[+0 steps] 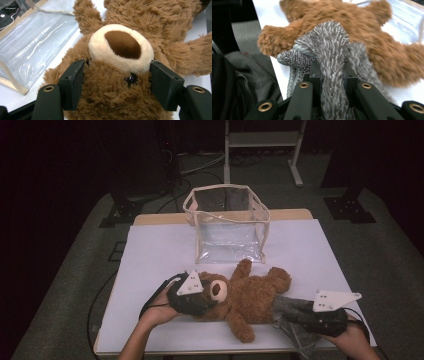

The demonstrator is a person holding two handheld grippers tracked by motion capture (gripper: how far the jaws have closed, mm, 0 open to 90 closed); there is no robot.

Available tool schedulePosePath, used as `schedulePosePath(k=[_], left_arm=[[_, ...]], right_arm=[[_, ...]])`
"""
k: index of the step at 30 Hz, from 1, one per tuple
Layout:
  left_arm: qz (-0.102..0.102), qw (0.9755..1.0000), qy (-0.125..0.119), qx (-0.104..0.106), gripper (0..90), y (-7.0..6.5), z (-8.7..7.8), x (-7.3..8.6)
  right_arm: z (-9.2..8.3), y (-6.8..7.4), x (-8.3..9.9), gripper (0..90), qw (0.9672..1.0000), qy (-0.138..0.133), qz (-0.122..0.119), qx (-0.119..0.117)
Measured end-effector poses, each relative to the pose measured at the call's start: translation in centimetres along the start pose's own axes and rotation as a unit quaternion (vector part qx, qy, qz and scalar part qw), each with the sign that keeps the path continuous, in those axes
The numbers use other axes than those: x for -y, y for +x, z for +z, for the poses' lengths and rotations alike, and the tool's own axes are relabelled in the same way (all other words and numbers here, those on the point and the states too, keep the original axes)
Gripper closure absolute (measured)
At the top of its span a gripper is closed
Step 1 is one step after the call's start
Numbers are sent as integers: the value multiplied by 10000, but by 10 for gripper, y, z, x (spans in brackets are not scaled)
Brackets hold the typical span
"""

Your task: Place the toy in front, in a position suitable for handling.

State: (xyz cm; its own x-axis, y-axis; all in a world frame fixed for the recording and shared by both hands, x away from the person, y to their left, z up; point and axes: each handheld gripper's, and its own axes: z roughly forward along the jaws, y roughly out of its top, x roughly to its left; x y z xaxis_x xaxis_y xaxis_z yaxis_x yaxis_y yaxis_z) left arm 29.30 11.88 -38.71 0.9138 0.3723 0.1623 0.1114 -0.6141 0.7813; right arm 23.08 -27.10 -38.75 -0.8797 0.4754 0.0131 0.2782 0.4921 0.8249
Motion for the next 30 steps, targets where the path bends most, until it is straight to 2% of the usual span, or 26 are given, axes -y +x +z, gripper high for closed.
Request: schedulePosePath(k=[3, 6, 9, 14, 18, 26, 30], left_arm=[[179, 9998, 36, 11, 322, -3, -2, 2], [213, 9998, 9, 38, 321, -6, -4, 4], [236, 9997, 1, 63, 321, -8, -5, 5], [235, 9997, 22, 69, 321, -9, -6, 6], [227, 9997, 7, 108, 320, -10, -6, 7], [345, 9992, 99, 153, 319, -12, -8, 6], [369, 9990, 81, 244, 283, -10, -11, 2]], right_arm=[[-2, -8, 2, 746, 9998, -109, 177, 65], [4, -16, -6, 746, 9995, -201, 225, 2], [16, -23, -18, 746, 9996, -219, 171, -58], [34, -32, -40, 745, 9999, -102, -13, -89], [42, -40, -51, 745, 9999, -99, -41, -75], [60, -56, -70, 744, 10000, -59, -36, -5], [68, -54, -70, 745, 9999, 43, -70, -118]])
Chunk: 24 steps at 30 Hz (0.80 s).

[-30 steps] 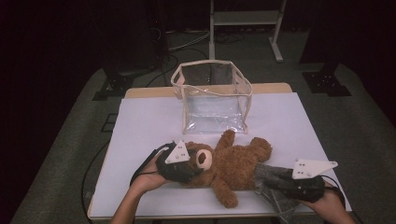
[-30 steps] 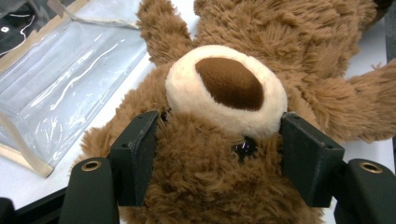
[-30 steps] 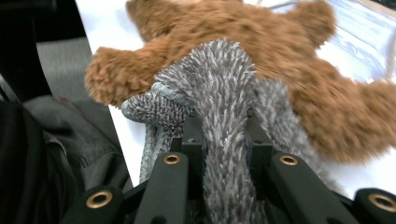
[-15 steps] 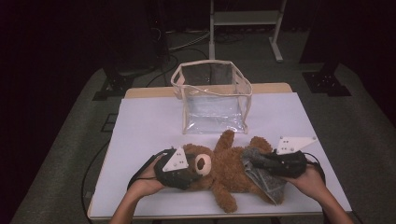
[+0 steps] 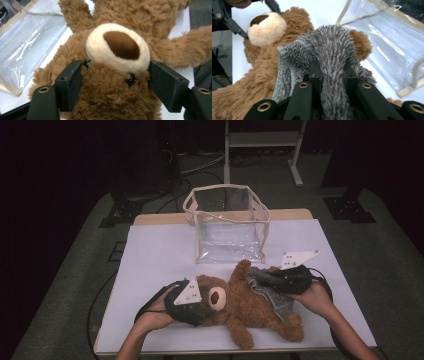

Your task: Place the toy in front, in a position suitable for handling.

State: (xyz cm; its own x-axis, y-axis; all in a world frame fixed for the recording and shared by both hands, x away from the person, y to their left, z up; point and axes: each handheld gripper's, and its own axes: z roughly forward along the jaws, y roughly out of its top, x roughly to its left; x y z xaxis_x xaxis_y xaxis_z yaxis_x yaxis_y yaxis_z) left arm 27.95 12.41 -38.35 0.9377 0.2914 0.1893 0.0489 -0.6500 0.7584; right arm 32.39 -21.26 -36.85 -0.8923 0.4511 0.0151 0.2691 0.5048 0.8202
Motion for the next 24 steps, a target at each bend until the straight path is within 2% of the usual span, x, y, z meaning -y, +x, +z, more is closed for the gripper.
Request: schedulePosePath(k=[3, 6, 9, 11, 17, 24], left_arm=[[-38, 9999, -130, 60, 221, 1, -1, -6], [32, 9999, -110, 122, 183, 1, 4, -11], [88, 9997, -29, 242, 203, -1, 9, -11], [53, 9996, -35, 262, 226, -2, 10, -10], [99, 9996, -14, 246, 245, -4, 10, -6], [119, 9996, -12, 274, 263, -6, 9, -5]], right_arm=[[-1, 4, 3, 745, 10000, -41, 19, -74], [-4, 10, 4, 745, 9998, -71, -34, -157], [-8, 17, 5, 745, 9998, -68, -113, -118], [-10, 16, 6, 745, 9999, -72, -117, -94], [-16, 4, 10, 745, 10000, -24, -19, 52], [-21, -15, 21, 744, 9993, 27, 298, 210]])
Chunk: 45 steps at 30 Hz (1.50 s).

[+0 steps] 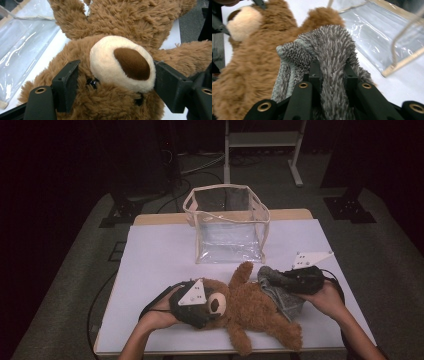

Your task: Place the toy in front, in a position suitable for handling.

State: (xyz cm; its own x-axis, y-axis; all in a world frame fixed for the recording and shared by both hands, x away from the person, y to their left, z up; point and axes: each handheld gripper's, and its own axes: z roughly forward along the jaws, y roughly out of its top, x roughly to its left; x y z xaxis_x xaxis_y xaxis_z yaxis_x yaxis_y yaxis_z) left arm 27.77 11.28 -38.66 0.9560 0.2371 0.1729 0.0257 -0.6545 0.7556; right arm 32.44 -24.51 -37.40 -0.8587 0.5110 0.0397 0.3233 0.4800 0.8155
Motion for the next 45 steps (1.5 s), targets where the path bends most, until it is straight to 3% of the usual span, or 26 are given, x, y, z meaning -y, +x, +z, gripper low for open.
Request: schedulePosePath(k=[3, 7, 15, 19, 28, 34, 39, 45], left_arm=[[-2, 10000, -5, 8, 270, 0, 0, 0], [5, 10000, 10, -12, 271, 1, 0, -1], [-60, 10000, -54, -2, 272, 2, 1, 1], [-56, 10000, -49, -17, 272, 1, 1, 1], [14, 10000, -10, -1, 271, 1, 0, 1], [14, 10000, -33, 2, 271, 1, 0, 1], [-32, 10000, -55, -54, 271, 1, 1, 0], [-11, 9999, -28, -123, 270, 1, 3, -3]], right_arm=[[-2, -7, 4, 744, 9999, -19, 169, 0], [-3, -6, 3, 742, 9999, -12, 159, -19], [10, 11, -21, 743, 9993, 10, -173, -333], [18, 12, -25, 742, 9991, 100, -245, -338], [12, -18, -7, 743, 9997, 178, 175, -6], [5, -30, 5, 742, 9988, 121, 473, 58], [-2, -21, 2, 743, 9991, -16, 415, -103], [4, 9, -25, 742, 9989, -68, -109, -443]])
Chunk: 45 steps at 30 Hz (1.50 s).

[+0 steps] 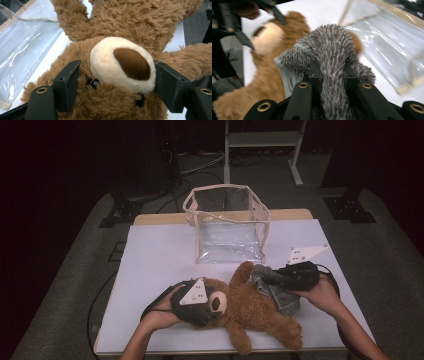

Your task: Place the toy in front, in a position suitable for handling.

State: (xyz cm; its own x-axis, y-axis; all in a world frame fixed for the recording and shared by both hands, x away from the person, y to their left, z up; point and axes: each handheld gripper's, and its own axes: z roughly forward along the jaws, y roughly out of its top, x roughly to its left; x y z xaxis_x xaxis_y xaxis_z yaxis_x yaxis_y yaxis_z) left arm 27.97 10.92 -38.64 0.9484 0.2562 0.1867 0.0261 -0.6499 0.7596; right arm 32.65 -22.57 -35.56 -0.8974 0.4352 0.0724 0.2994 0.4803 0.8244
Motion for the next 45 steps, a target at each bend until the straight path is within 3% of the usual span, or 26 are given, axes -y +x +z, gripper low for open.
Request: schedulePosePath(k=[4, 8, 12, 15, 19, 26, 36, 41, 45], left_arm=[[15, 10000, -4, -15, 271, -1, 1, 0], [103, 9999, 29, -1, 271, -3, 1, -1], [147, 9999, 36, 14, 271, -4, 0, 0], [128, 9999, 21, 26, 271, -4, 0, 1], [131, 9999, 11, 32, 271, -3, 0, 1], [55, 10000, -58, 41, 271, 0, 0, 3], [-23, 9999, -129, 44, 271, 3, 0, 4], [-63, 9998, -165, 32, 270, 4, 2, 4], [-62, 9999, -133, 12, 267, 5, 3, 2]], right_arm=[[19, 14, -18, 742, 9994, 129, -278, -187], [40, 18, -32, 742, 9984, 260, -379, -328], [58, 15, -38, 742, 9973, 487, -475, -283], [61, 8, -35, 742, 9976, 560, -356, -183], [53, -4, -23, 742, 9984, 545, -140, -85], [23, -14, 0, 743, 9989, 438, 54, 140], [-16, -30, 43, 742, 9969, 263, 625, 401], [-23, -28, 45, 743, 9968, 185, 675, 378], [-17, -18, 33, 743, 9985, 92, 521, 168]])
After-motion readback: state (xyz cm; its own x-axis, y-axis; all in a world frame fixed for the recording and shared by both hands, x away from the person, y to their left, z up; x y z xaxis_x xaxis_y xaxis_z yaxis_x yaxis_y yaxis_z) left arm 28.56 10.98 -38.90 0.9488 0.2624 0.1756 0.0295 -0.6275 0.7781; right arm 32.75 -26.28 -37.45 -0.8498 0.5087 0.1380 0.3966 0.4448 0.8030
